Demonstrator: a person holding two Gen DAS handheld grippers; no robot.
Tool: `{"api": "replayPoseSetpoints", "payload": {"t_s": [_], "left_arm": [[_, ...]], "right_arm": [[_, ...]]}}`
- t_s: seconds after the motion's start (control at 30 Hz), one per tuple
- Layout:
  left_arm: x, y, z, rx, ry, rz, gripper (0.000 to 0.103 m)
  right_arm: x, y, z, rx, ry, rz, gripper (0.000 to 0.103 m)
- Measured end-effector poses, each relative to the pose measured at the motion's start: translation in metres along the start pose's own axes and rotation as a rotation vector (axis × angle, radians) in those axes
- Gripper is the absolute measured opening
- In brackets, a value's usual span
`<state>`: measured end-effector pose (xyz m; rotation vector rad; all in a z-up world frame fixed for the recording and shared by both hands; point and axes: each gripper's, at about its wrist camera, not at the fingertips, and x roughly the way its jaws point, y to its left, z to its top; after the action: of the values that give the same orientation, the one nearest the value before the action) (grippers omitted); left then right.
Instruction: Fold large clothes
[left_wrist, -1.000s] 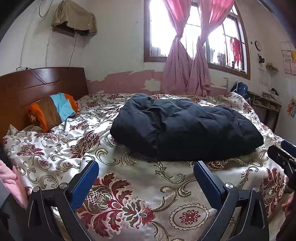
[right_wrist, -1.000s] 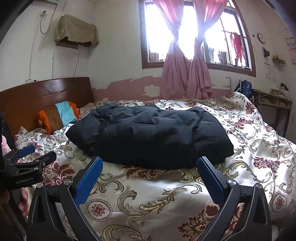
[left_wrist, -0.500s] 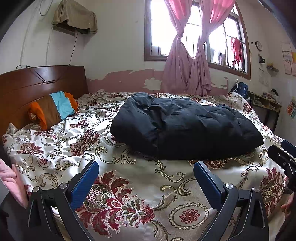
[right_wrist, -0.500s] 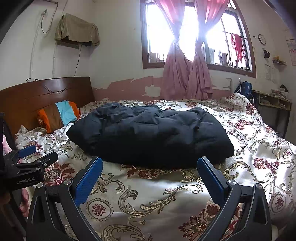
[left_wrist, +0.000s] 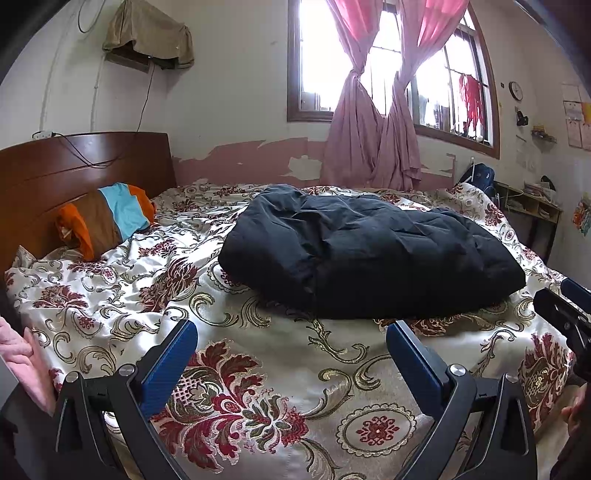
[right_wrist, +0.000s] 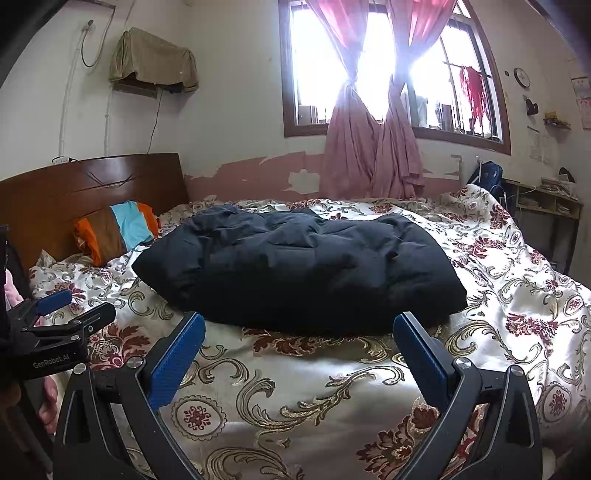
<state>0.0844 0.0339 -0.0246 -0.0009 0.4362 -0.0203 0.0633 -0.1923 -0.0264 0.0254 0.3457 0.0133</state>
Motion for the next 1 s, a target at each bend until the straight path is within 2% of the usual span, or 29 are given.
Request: {"api": "replayPoseSetpoints", "payload": {"t_s": [1.0], "left_arm": [[-0.0006,0.0002,0.0009,0.002,-0.001,-0.001,0.103]], "right_arm": [[-0.0013,0.0004,0.0,0.003,-0.008,-0.002,0.1]]}}
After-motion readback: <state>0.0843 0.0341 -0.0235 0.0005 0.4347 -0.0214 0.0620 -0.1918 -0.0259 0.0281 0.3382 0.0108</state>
